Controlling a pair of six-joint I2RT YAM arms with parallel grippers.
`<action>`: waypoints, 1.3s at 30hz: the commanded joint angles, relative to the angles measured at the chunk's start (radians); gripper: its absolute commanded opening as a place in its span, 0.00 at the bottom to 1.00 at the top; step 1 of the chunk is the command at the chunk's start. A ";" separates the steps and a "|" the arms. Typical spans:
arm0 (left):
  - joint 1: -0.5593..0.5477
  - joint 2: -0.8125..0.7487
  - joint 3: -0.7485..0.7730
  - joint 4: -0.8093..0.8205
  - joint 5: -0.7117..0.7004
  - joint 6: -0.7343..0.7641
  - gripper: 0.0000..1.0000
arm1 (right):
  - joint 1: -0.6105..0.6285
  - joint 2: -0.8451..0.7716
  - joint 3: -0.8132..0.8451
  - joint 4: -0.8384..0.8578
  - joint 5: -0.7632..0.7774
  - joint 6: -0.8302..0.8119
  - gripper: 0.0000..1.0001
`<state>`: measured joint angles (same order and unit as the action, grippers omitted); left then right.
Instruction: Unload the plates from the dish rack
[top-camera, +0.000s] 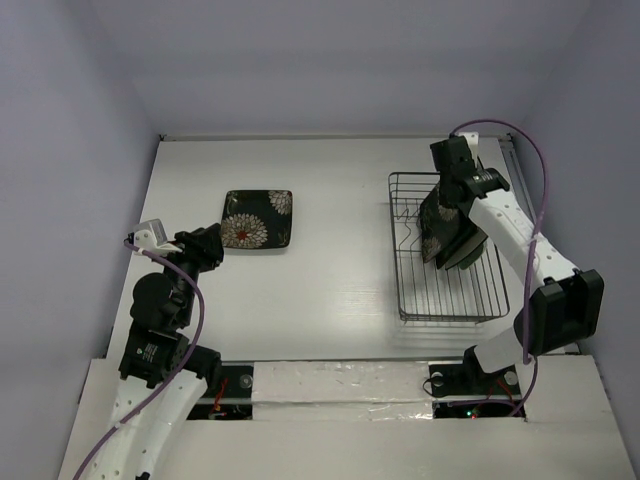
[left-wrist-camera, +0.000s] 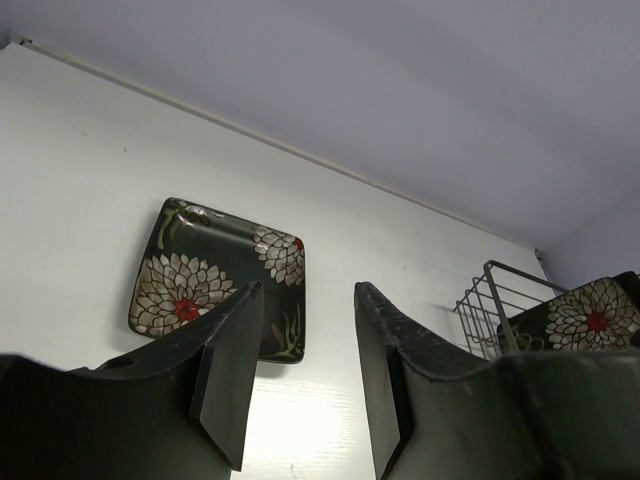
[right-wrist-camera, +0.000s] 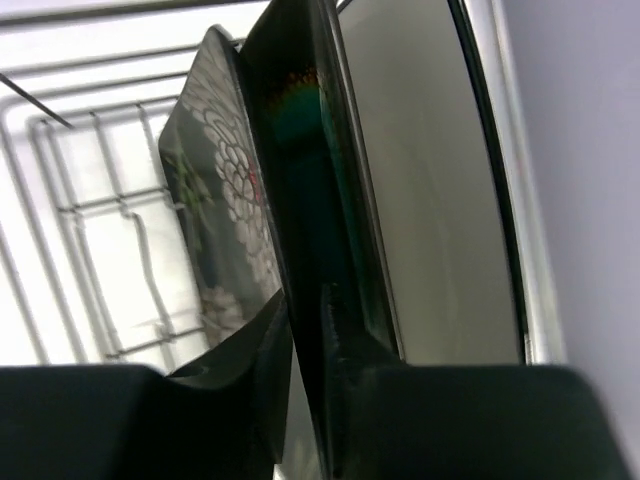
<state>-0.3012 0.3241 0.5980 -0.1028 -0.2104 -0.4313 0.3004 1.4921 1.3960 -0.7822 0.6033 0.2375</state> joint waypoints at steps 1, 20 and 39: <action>-0.004 0.010 0.003 0.034 0.003 0.002 0.38 | -0.003 0.013 0.061 0.009 0.032 -0.024 0.16; -0.004 0.016 0.002 0.038 0.003 0.003 0.41 | -0.003 -0.161 0.219 -0.002 0.030 -0.058 0.00; -0.004 0.027 0.000 0.041 0.003 0.002 0.43 | 0.006 -0.403 0.003 0.432 -0.437 0.193 0.00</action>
<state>-0.3012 0.3389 0.5980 -0.1024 -0.2104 -0.4313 0.2962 1.1107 1.4384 -0.7086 0.3904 0.2890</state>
